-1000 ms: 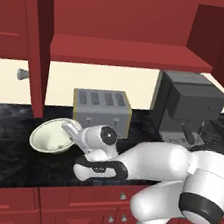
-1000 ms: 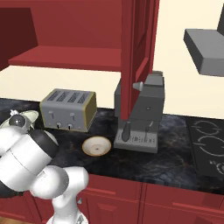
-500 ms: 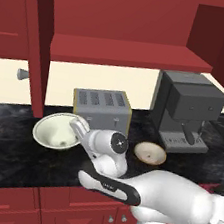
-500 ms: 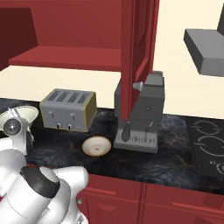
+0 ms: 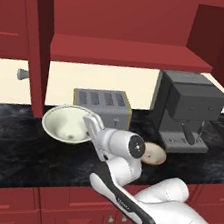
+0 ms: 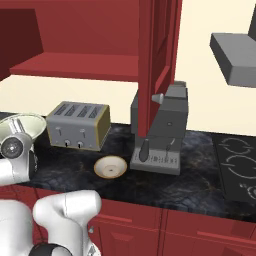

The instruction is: Pick up the bowls on the counter and stack them on top of one another in the open cabinet. Place the smaller bowl on top of the larger bowl.

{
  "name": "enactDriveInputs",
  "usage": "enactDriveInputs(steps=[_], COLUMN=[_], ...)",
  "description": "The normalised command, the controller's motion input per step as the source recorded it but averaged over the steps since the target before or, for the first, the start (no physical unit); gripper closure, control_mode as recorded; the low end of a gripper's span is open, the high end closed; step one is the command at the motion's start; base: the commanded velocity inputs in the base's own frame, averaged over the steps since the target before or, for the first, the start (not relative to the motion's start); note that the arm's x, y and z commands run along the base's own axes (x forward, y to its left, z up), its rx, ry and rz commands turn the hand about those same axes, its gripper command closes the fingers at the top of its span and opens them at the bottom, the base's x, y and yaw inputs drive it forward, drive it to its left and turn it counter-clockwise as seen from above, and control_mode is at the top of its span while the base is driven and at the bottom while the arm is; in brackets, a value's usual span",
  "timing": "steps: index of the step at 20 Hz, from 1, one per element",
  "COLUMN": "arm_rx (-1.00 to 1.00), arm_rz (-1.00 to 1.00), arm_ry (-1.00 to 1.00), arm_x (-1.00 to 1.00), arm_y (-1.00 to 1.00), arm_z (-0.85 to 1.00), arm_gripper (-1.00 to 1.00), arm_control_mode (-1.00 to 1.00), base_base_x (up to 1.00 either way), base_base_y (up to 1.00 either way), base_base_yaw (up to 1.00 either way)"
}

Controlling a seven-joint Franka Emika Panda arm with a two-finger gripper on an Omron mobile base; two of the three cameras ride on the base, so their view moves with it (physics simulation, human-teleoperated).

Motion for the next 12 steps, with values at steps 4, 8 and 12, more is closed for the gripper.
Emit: enactDriveInputs(steps=[4, 8, 12], arm_rx=[0.11, 0.08, 0.04], arm_rz=[-0.08, -0.08, -0.06], arm_ry=[0.02, 0.02, 0.03], arm_x=[-0.25, -0.25, -0.28], arm_y=[-0.26, -0.25, -0.25], arm_z=[0.48, 0.43, 0.34], arm_gripper=[1.00, 1.00, 1.00], arm_control_mode=[-1.00, -1.00, -1.00], base_base_x=[0.00, 0.00, 0.00], base_base_y=[0.00, 0.00, 0.00], base_base_yaw=[0.00, 0.00, 0.00])
